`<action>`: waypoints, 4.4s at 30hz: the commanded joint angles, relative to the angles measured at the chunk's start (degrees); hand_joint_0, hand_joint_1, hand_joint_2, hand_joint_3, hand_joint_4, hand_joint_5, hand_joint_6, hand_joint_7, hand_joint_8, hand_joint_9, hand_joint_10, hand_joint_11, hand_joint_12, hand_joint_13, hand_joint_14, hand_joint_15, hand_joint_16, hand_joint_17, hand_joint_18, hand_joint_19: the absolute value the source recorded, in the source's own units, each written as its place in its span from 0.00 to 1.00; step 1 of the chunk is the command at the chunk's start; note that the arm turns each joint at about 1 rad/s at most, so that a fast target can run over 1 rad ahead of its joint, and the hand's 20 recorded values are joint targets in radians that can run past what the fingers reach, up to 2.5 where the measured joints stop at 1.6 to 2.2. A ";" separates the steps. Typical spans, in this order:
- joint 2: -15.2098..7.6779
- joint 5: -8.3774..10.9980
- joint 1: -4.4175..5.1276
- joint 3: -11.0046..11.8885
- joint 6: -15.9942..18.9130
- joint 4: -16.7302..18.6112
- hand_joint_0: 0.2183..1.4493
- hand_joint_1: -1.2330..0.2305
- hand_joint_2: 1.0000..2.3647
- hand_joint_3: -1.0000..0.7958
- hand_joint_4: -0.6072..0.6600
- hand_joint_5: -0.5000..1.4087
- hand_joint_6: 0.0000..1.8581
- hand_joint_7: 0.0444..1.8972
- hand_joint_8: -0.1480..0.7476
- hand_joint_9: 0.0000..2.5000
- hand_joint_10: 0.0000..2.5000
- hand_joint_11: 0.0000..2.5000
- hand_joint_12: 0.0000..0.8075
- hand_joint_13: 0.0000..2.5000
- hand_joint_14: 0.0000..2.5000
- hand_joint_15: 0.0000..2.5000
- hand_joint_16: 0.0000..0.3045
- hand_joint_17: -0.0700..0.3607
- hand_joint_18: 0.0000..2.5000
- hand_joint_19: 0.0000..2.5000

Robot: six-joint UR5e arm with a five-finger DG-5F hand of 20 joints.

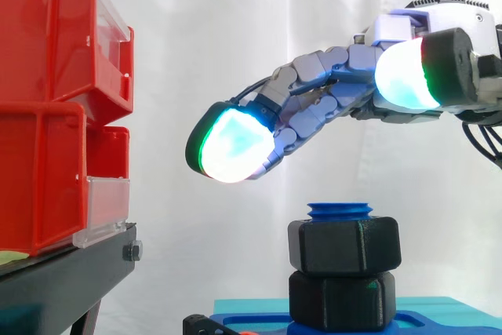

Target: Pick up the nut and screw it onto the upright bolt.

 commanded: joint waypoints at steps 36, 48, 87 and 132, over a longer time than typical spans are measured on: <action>-0.01 0.74 -0.82 -6.18 -0.03 3.28 0.23 0.73 0.00 0.28 0.68 0.22 0.27 0.59 0.45 0.25 0.00 0.00 0.30 0.15 0.00 0.00 0.07 0.28 0.00 0.00; -0.01 0.22 -2.49 -6.18 -0.03 2.84 0.25 0.69 0.00 0.28 0.64 0.26 0.27 0.77 0.47 0.34 0.00 0.00 0.25 0.22 0.00 0.00 0.04 0.23 0.05 0.00; -0.01 -2.07 -0.47 -3.37 0.32 4.07 0.22 0.74 0.00 0.28 0.65 0.19 0.27 0.35 0.42 0.22 0.00 0.00 0.34 0.14 0.00 0.00 0.09 0.30 0.00 0.00; -0.01 -1.19 -4.08 -5.39 -0.82 3.10 0.26 0.70 0.00 0.28 0.63 0.26 0.27 0.73 0.47 0.39 0.00 0.00 0.26 0.27 0.00 0.00 0.05 0.24 0.11 0.00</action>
